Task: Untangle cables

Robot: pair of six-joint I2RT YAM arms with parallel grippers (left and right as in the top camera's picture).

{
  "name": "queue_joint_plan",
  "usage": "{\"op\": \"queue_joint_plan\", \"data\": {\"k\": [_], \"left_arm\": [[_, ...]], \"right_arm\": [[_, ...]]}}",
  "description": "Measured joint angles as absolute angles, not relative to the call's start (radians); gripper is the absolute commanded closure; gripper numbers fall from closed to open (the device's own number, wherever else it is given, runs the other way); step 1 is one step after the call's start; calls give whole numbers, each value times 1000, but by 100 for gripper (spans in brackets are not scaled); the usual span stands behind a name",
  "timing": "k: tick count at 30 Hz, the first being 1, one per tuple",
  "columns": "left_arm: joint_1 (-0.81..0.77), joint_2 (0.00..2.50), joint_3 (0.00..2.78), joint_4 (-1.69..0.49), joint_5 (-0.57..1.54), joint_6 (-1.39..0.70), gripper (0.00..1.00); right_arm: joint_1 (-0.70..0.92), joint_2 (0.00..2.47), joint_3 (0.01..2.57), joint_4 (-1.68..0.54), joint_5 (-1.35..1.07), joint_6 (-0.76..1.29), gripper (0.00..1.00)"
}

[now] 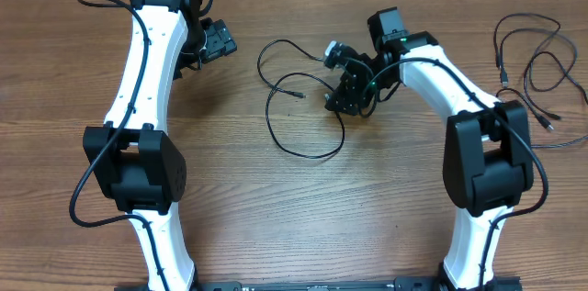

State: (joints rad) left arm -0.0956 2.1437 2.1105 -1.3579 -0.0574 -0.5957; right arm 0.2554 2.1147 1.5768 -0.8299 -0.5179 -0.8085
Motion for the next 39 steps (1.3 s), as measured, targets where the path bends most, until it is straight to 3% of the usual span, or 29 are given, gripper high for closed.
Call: {"op": "queue_joint_plan", "data": {"k": [2, 7, 8, 17, 22, 34, 39], "left_arm": [[-96, 2144, 2111, -1358, -57, -596, 0], [-96, 2144, 2111, -1358, -57, -596, 0], [-96, 2144, 2111, -1358, -57, -596, 0], [-96, 2144, 2111, -1358, -57, -596, 0], [-96, 2144, 2111, -1358, -57, -596, 0], [-96, 2144, 2111, -1358, -57, -596, 1], [-96, 2144, 2111, -1357, -57, -596, 0]], "right_arm": [[262, 2131, 1577, -830, -519, -811, 38], [263, 2182, 1576, -829, -519, -808, 92], [263, 2185, 1576, -828, -518, -802, 96], [263, 2186, 1575, -818, -463, -699, 96], [263, 2185, 1628, -977, -408, -654, 96], [263, 2086, 2041, -1303, -184, -516, 96], [254, 1972, 2133, -1330, -52, -416, 96]]}}
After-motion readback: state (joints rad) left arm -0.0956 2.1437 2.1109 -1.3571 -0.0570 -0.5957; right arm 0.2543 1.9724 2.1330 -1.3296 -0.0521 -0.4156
